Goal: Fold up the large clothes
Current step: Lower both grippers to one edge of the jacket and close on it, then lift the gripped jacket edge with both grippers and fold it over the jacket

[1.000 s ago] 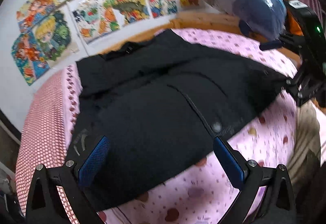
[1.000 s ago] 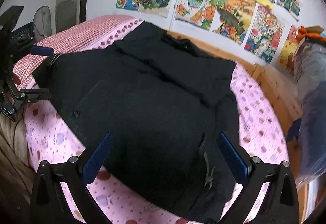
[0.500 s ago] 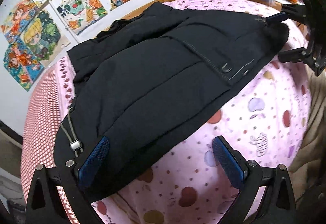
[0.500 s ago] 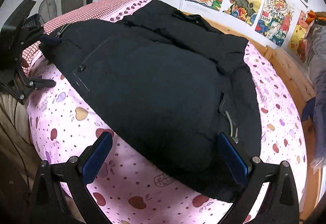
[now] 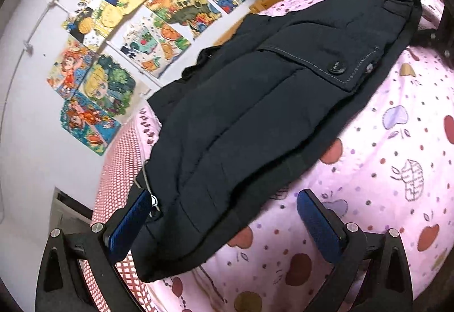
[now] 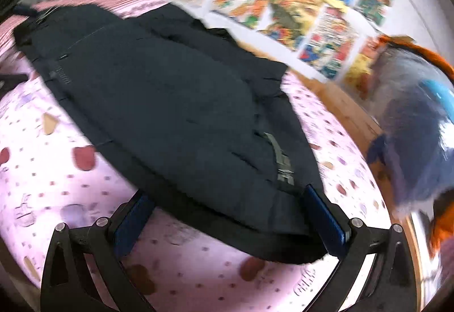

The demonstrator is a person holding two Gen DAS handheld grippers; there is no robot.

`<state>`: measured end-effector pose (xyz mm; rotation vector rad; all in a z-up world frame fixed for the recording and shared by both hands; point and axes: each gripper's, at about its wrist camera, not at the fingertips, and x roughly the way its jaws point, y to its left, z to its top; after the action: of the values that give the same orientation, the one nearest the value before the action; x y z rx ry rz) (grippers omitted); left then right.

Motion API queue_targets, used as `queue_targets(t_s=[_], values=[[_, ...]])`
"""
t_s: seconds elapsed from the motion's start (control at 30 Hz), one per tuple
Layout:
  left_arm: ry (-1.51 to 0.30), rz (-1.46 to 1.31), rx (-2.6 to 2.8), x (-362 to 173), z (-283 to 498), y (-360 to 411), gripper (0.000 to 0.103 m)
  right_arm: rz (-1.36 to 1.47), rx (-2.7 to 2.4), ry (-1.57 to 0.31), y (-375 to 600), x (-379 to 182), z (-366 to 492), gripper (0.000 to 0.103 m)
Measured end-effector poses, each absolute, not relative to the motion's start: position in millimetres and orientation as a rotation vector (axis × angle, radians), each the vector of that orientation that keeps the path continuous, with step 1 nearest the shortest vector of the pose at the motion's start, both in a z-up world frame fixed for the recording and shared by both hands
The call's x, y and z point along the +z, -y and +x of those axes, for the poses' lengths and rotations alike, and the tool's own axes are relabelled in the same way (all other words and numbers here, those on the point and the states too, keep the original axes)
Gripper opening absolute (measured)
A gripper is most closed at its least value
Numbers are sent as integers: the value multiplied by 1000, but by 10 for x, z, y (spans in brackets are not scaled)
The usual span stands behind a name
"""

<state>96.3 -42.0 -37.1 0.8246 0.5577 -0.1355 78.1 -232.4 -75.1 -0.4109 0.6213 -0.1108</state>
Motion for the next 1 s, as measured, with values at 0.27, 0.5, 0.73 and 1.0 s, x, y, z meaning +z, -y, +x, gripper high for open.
queue_targets(t_s=[0.27, 0.5, 0.73, 1.0], values=[[-551, 686, -110, -296, 1151, 260, 99, -299, -107, -571, 2482, -626, 864, 91], [-518, 609, -137, -234, 1154, 169, 48, -246, -76, -512, 2521, -669, 845, 54], [-452, 614, -169, -171, 1104, 232, 11, -180, -79, -464, 2491, -635, 848, 20], [-399, 543, -201, 278, 1012, 122, 8, -58, -49, -351, 2512, -324, 724, 8]])
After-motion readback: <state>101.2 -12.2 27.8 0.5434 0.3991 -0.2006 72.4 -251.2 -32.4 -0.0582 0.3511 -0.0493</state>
